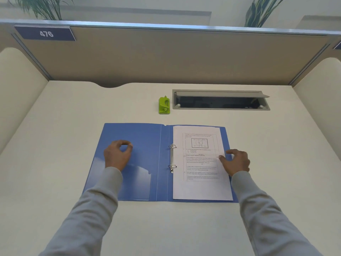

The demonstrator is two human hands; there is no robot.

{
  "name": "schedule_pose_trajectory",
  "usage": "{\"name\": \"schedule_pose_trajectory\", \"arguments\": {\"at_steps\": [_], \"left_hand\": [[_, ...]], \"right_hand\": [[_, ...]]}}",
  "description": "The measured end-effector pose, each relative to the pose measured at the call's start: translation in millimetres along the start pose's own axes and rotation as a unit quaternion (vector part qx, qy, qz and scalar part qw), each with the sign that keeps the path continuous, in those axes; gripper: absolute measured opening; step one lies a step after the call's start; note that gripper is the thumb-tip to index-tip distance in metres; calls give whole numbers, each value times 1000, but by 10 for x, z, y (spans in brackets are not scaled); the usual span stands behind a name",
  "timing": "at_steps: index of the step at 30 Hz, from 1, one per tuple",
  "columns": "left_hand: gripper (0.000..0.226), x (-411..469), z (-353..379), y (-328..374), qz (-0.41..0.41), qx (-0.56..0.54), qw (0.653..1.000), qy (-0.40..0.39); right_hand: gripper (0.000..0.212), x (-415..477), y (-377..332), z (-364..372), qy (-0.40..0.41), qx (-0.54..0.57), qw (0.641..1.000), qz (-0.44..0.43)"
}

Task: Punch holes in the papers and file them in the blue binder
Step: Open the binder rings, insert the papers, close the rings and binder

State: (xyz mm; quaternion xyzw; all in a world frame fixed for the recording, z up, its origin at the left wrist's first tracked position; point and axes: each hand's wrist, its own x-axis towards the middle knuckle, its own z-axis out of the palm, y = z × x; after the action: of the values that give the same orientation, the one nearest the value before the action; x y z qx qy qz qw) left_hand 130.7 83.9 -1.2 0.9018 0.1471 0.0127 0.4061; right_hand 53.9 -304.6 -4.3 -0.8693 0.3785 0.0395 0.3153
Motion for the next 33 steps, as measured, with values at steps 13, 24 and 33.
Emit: {"name": "schedule_pose_trajectory", "arguments": {"at_steps": [13,24,33], "left_hand": [[68,198,-330,-632,-229,114,967,17],[56,272,-447,-694,-240,56,969,13],[33,232,-805,-475,-228,-53,969,78]], "right_hand": [[62,-31,53,-25,-4,1,998,56],[22,50,54,-69,-18,98,990,96],[42,160,144,-143,-26,227,965,126]]}}
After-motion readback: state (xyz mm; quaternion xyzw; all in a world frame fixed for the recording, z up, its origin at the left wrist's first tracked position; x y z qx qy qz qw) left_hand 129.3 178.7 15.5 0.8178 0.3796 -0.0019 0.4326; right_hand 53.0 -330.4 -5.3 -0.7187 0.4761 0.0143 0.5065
